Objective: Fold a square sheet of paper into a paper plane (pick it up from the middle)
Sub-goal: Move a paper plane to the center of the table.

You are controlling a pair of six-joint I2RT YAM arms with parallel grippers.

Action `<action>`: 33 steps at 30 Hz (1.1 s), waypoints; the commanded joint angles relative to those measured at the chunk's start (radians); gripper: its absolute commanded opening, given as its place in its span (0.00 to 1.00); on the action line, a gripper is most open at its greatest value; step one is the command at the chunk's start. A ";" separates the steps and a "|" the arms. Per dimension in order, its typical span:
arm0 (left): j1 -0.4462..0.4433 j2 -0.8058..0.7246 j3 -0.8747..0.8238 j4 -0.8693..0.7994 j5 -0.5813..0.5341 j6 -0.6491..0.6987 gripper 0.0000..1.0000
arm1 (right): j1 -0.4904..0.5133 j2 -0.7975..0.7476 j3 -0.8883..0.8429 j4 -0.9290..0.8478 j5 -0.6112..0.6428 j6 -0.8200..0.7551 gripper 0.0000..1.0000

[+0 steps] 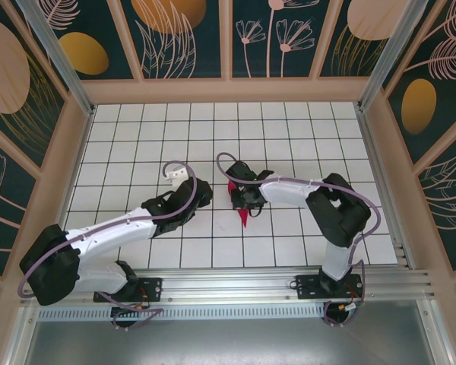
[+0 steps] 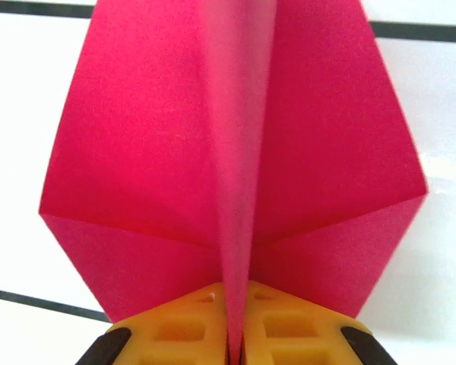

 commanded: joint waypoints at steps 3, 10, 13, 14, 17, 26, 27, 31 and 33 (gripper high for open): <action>0.008 -0.001 -0.014 0.034 -0.008 -0.022 0.48 | 0.007 0.064 0.020 -0.065 0.028 -0.005 0.15; 0.008 0.025 0.003 0.037 0.002 -0.009 0.48 | 0.021 0.079 0.016 -0.066 0.034 0.011 0.20; 0.009 0.039 0.011 0.041 0.012 -0.006 0.48 | 0.027 0.083 0.037 -0.084 0.048 0.013 0.20; 0.010 0.043 0.012 0.039 0.015 -0.005 0.48 | 0.028 0.087 0.048 -0.096 0.056 0.013 0.20; 0.009 0.051 0.017 0.038 0.023 -0.003 0.48 | 0.030 0.077 0.076 -0.129 0.077 0.020 0.15; 0.009 0.049 0.012 0.039 0.025 -0.006 0.48 | 0.033 0.011 0.059 -0.113 0.102 0.072 0.14; 0.009 0.049 0.011 0.038 0.026 -0.006 0.48 | 0.033 0.013 0.049 -0.097 0.088 0.075 0.16; 0.010 0.050 0.010 0.042 0.024 -0.008 0.48 | 0.031 0.053 0.019 -0.062 0.080 0.086 0.19; 0.009 0.053 0.012 0.039 0.026 -0.006 0.48 | 0.031 0.084 0.012 -0.052 0.071 0.086 0.19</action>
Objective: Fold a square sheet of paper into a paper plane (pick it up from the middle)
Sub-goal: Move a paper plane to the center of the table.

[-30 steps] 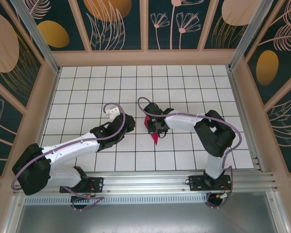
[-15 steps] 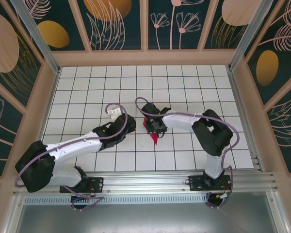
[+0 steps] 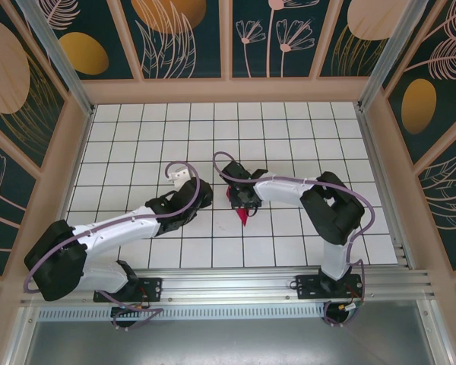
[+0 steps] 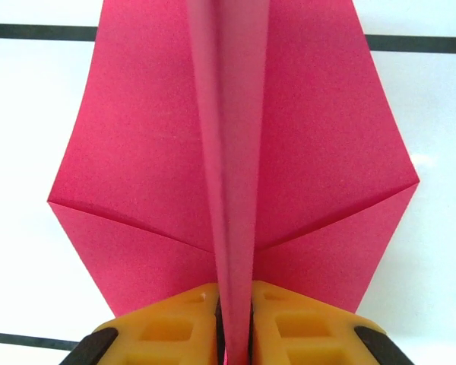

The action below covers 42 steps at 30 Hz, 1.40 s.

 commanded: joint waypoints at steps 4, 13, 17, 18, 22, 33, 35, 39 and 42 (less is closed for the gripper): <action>0.005 0.003 0.013 0.010 0.002 0.000 0.48 | 0.008 0.060 -0.042 0.007 -0.016 0.031 0.19; 0.004 0.007 0.016 0.011 0.004 0.001 0.48 | 0.007 0.000 0.034 -0.055 0.040 0.012 0.25; 0.005 0.006 0.016 0.009 0.001 0.002 0.48 | 0.009 -0.041 0.052 -0.071 0.052 0.011 0.34; 0.005 0.005 0.016 0.009 0.002 0.003 0.48 | 0.009 -0.055 0.053 -0.072 0.054 0.013 0.35; 0.005 0.008 0.017 0.010 0.005 0.003 0.48 | 0.008 -0.112 0.055 -0.077 0.063 0.013 0.39; 0.005 0.017 0.031 0.009 0.001 0.012 0.48 | 0.034 -0.313 0.021 -0.045 0.189 0.004 0.44; 0.004 0.014 0.030 0.009 -0.006 0.015 0.48 | 0.048 -0.392 -0.016 -0.004 0.248 -0.004 0.46; 0.005 0.001 0.027 0.013 -0.025 0.022 0.49 | 0.061 -0.555 -0.106 0.074 0.358 -0.016 0.49; 0.004 -0.019 0.019 0.014 -0.048 0.025 0.50 | 0.061 -0.667 -0.178 0.116 0.436 -0.029 0.51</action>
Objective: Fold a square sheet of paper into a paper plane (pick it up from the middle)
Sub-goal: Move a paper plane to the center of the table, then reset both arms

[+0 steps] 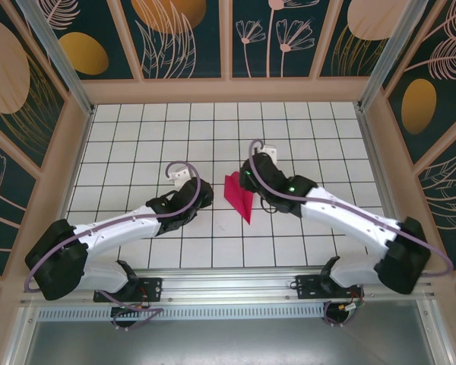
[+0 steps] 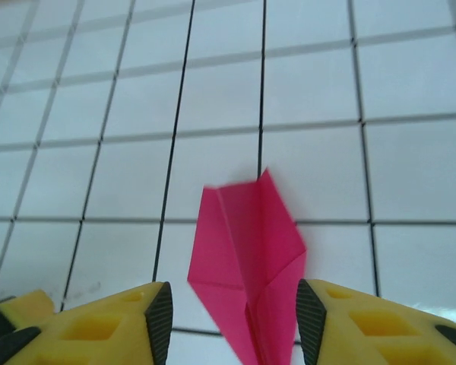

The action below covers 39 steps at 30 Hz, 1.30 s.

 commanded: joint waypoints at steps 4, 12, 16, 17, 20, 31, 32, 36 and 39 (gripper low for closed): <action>0.005 -0.059 -0.005 0.025 -0.083 0.021 0.52 | 0.001 -0.175 -0.120 0.071 0.231 -0.036 0.53; 0.005 -0.118 -0.025 0.032 -0.156 0.050 0.55 | -0.015 -0.244 -0.180 0.055 0.360 -0.035 0.57; 0.005 -0.156 -0.042 0.029 -0.191 0.066 0.61 | -0.077 -0.259 -0.207 0.056 0.367 -0.039 0.62; 0.005 -0.165 -0.046 0.027 -0.202 0.073 0.63 | -0.103 -0.266 -0.217 0.058 0.366 -0.039 0.64; 0.005 -0.197 -0.061 0.015 -0.240 0.083 0.65 | -0.191 -0.288 -0.245 0.061 0.354 -0.043 0.68; 0.077 -0.286 -0.113 -0.036 -0.453 0.256 0.99 | -0.592 -0.276 -0.604 0.668 0.170 -0.441 0.89; 0.093 -0.293 -0.114 -0.062 -0.498 0.264 0.99 | -0.635 -0.250 -0.640 0.758 0.119 -0.466 0.89; 0.196 -0.356 -0.164 -0.020 -0.578 0.398 0.99 | -0.757 -0.136 -0.721 1.047 -0.043 -0.503 0.88; 0.324 -0.391 -0.213 0.056 -0.513 0.504 0.99 | -0.810 -0.005 -0.719 1.185 -0.125 -0.510 0.87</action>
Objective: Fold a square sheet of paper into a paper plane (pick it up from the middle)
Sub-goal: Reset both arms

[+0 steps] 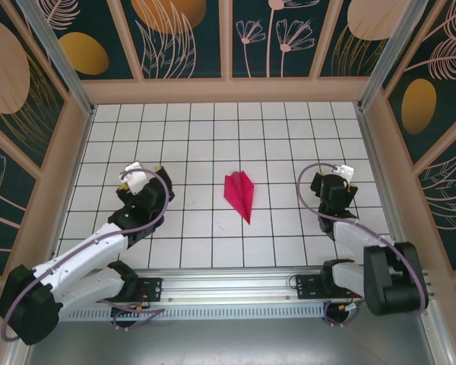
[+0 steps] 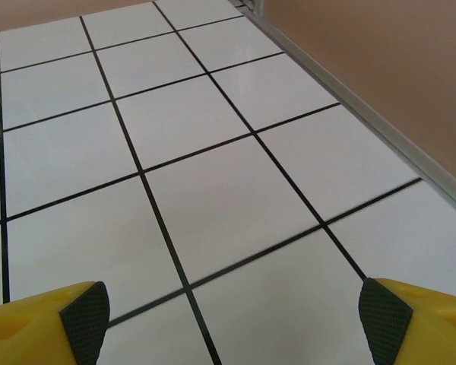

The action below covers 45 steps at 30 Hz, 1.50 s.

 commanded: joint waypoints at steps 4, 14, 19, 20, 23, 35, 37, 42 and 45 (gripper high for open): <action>0.202 -0.029 -0.117 0.177 -0.006 0.229 0.99 | -0.044 0.198 0.005 0.463 -0.250 -0.121 0.84; 0.334 0.036 -0.311 0.712 0.111 0.549 0.98 | -0.147 0.344 -0.070 0.763 -0.505 -0.150 0.87; 0.410 0.145 -0.409 1.005 0.230 0.596 0.98 | -0.146 0.341 -0.065 0.746 -0.473 -0.139 0.99; 0.416 0.166 -0.394 1.003 0.253 0.598 0.98 | -0.146 0.343 -0.065 0.748 -0.473 -0.139 0.99; 0.429 0.231 -0.421 1.206 0.306 0.643 0.99 | -0.147 0.342 -0.065 0.746 -0.475 -0.139 0.99; 0.570 0.585 -0.380 1.581 0.575 0.589 0.98 | -0.148 0.341 -0.063 0.743 -0.479 -0.139 0.99; 0.590 0.541 -0.318 1.361 0.626 0.572 0.99 | -0.147 0.342 -0.063 0.742 -0.480 -0.140 0.99; 0.590 0.561 -0.340 1.444 0.617 0.583 0.99 | -0.148 0.342 -0.063 0.742 -0.480 -0.139 0.99; 0.589 0.555 -0.340 1.436 0.620 0.582 0.98 | -0.149 0.342 -0.063 0.742 -0.480 -0.139 0.99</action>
